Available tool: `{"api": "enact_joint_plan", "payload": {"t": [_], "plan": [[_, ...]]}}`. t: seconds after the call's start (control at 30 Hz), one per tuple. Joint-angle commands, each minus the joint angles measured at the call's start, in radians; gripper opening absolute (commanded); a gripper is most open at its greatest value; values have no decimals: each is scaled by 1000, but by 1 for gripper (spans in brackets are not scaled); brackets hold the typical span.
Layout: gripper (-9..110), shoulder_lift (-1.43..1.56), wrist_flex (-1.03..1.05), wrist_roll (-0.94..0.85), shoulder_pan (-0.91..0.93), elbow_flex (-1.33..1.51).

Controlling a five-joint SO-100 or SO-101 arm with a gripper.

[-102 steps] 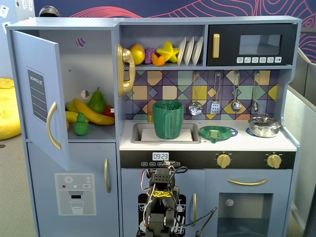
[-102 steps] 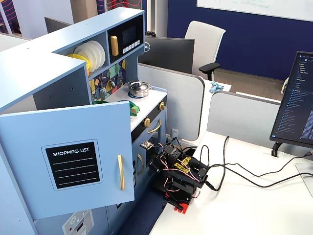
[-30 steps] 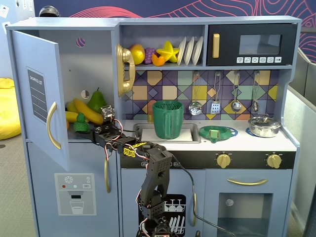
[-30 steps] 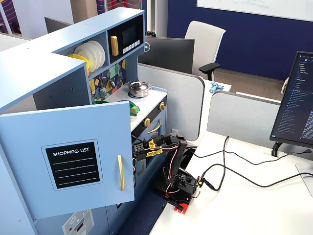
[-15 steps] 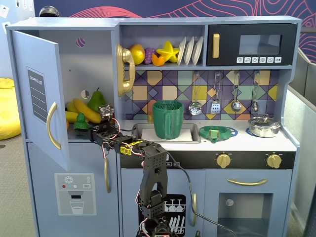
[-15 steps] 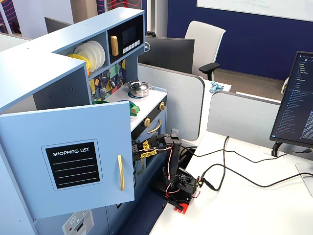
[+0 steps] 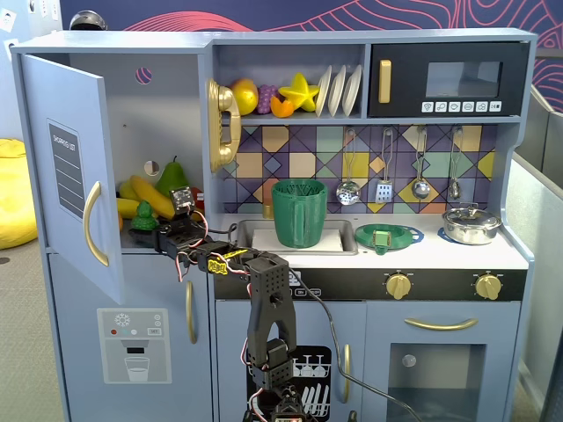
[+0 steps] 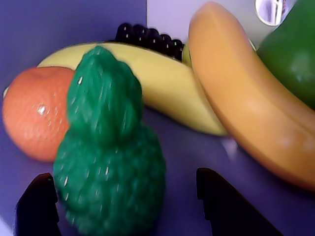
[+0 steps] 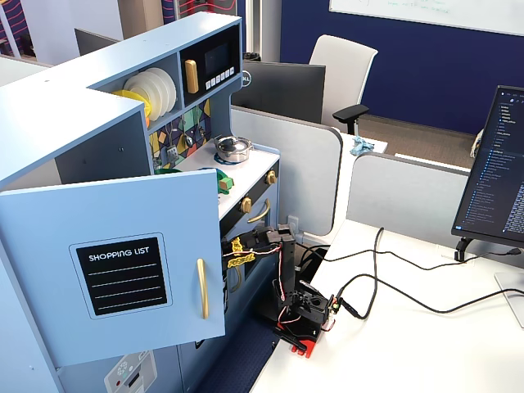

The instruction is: Pick up the green pineapple from the left cabinet and place it in the green recipient

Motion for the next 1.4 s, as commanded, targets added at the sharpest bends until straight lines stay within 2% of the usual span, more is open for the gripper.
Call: {"api": "enact_joint_plan", "payload": {"t": [0.0, 0.3, 0.33, 0.47, 0.57, 0.67, 1.03, 1.23, 1.37], "plan": [[29, -20, -44, 15, -17, -123], [27, -132, -26, 41, -25, -239], [25, -147, -18, 37, -25, -256], [0, -175, 14, 9, -31, -276], [0, -164, 28, 23, -35, -272], [0, -120, 48, -52, -48, -258], [0, 499, 164, -353, -132, 138], [0, 842, 385, -419, -167, 241], [0, 1000, 511, -457, -123, 247]]}}
